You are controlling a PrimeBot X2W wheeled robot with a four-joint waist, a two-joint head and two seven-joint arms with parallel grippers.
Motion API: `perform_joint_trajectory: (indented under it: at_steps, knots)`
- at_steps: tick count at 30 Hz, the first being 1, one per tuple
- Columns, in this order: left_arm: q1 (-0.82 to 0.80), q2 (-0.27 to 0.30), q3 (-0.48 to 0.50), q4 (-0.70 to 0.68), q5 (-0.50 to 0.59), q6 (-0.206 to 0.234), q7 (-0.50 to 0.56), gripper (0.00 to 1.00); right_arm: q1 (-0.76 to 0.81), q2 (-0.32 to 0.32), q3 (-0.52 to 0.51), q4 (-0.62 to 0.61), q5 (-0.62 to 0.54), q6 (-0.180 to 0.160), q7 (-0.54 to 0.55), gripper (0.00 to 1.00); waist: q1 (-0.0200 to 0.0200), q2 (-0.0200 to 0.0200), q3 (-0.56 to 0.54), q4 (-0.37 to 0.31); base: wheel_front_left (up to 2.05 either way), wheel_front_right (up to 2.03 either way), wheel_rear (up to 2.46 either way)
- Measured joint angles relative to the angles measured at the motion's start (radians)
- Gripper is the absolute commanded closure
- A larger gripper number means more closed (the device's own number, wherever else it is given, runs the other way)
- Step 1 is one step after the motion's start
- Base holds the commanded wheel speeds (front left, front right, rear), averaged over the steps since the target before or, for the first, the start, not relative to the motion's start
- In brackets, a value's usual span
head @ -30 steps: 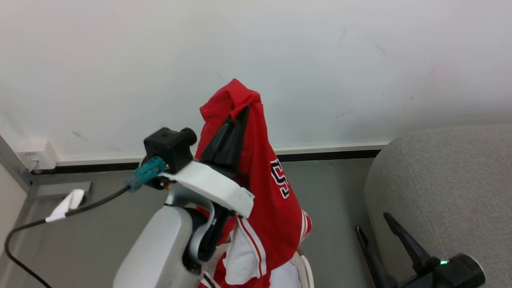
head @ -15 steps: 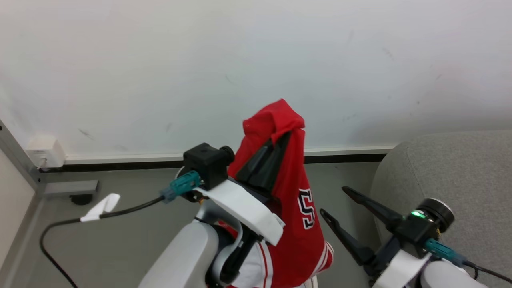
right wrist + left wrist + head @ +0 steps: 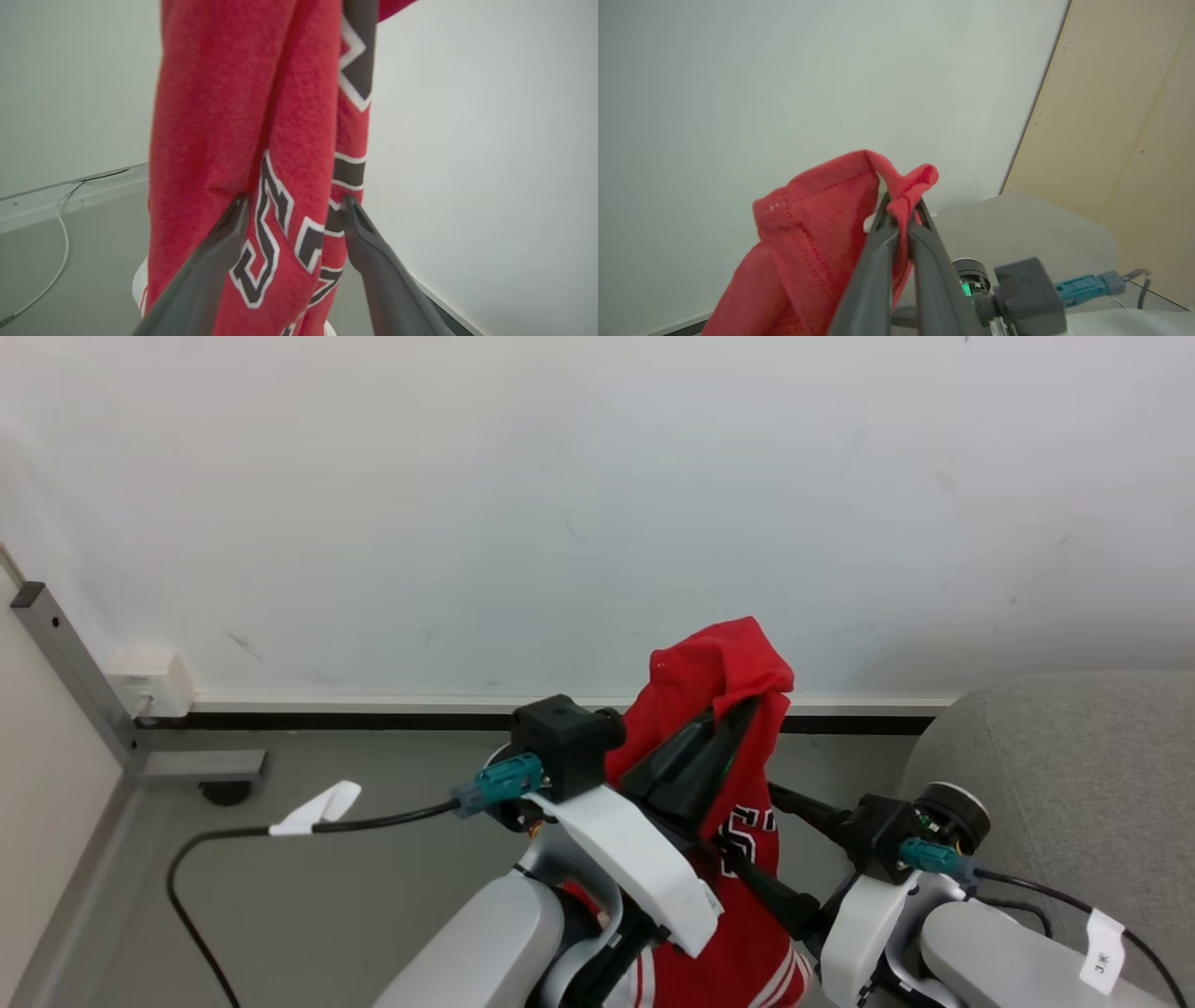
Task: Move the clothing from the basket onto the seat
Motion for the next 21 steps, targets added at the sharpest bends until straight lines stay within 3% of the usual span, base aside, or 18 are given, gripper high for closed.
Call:
perform_joint_trajectory:
  at_steps: [8,9,10,11,21]
  knots:
    - [-0.007,-0.001,-0.035,0.0,-0.044,-0.002,0.006,1.0,-0.036,0.035,0.074,0.085,0.106,0.0,-0.008,0.0,0.0,0.0,-0.001,0.011,0.0,0.0,0.0]
    - [-0.009,-0.001,-0.037,0.0,-0.047,-0.002,0.006,1.0,-0.043,0.038,0.077,0.087,0.118,0.0,-0.01,0.2,0.0,0.0,-0.001,0.011,0.0,0.0,0.0]
    - [-0.01,-0.001,-0.038,0.0,-0.051,-0.001,0.006,1.0,-0.047,0.04,0.08,0.086,0.125,0.0,-0.011,0.66,0.0,0.0,-0.001,0.011,0.0,0.0,0.0]
    - [-0.011,-0.001,-0.039,0.0,-0.056,0.001,0.006,1.0,-0.049,0.041,0.083,0.082,0.133,0.0,-0.011,1.0,0.0,0.0,-0.001,0.011,0.0,0.0,0.0]
    - [-0.017,0.003,-0.025,0.021,-0.067,0.022,-0.014,1.0,-0.049,0.022,0.036,0.032,0.159,0.0,-0.011,1.0,0.0,0.0,0.005,0.008,0.0,0.0,0.0]
